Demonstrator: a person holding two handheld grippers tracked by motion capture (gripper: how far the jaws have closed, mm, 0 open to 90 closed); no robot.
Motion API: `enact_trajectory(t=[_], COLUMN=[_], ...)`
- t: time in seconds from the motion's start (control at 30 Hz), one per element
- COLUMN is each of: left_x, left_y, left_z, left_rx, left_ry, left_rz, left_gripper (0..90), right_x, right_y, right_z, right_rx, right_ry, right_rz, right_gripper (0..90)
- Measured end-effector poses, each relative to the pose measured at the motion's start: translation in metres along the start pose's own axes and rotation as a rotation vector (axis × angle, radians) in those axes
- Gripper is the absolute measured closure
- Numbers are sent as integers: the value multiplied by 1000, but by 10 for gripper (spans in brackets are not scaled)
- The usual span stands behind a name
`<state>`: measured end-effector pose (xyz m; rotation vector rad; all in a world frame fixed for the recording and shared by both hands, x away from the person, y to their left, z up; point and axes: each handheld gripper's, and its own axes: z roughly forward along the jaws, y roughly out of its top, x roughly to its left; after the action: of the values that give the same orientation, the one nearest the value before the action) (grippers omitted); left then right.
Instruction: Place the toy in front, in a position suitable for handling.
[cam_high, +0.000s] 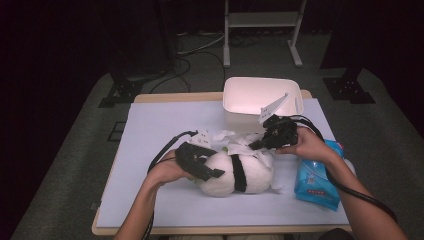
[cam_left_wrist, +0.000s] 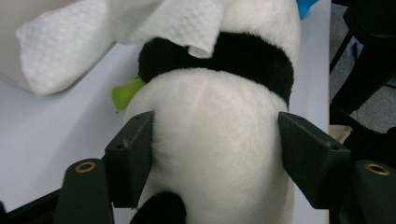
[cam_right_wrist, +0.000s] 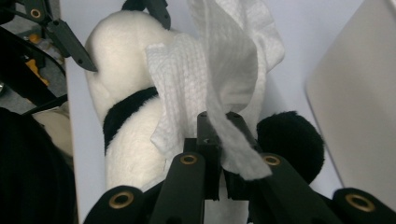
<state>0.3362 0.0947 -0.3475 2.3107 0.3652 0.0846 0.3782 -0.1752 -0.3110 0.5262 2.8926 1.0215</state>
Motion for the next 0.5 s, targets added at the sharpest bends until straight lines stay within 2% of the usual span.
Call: enact_trajectory(t=[0.03, 0.1, 0.13, 0.17, 0.23, 0.33, 0.37, 0.43, 0.47, 0.5], left_x=[0, 0, 0, 0, 0, 0, 0, -1, -2, -3], left_y=[1, 3, 4, 5, 8, 9, 8, 7, 7, 6], left_z=[-1, -1, -1, 0, 2, 6, 7, 11, 12, 14], left_rx=[7, -2, -9, -11, -8, 4, 9, 17, 22, 18], left_ry=[-2, -4, -7, -5, -2, -24, -35, -53, -71, -74], left_rz=[6, -3, -8, -11, -21, -34, -31, -24, -20, -2], left_gripper=[281, 225, 225, 178, 154, 101, 95, 96, 115, 178], right_x=[0, 4, 4, 7, 8, 12, 14, 14, 15, 16], right_y=[0, -3, -3, -6, -7, -11, -14, -15, -15, -15], right_z=[0, 1, 1, 1, 0, -1, -2, -3, -3, -4], right_rx=[0, -2, -2, -3, -3, -4, -4, -6, -8, -7], right_ry=[0, 18, 18, 31, 39, 56, 76, 81, 84, 82], right_rz=[0, -2, -2, -3, -2, -7, -4, -7, -7, -9], right_gripper=[856, 856, 856, 856, 856, 857, 856, 856, 856, 856])
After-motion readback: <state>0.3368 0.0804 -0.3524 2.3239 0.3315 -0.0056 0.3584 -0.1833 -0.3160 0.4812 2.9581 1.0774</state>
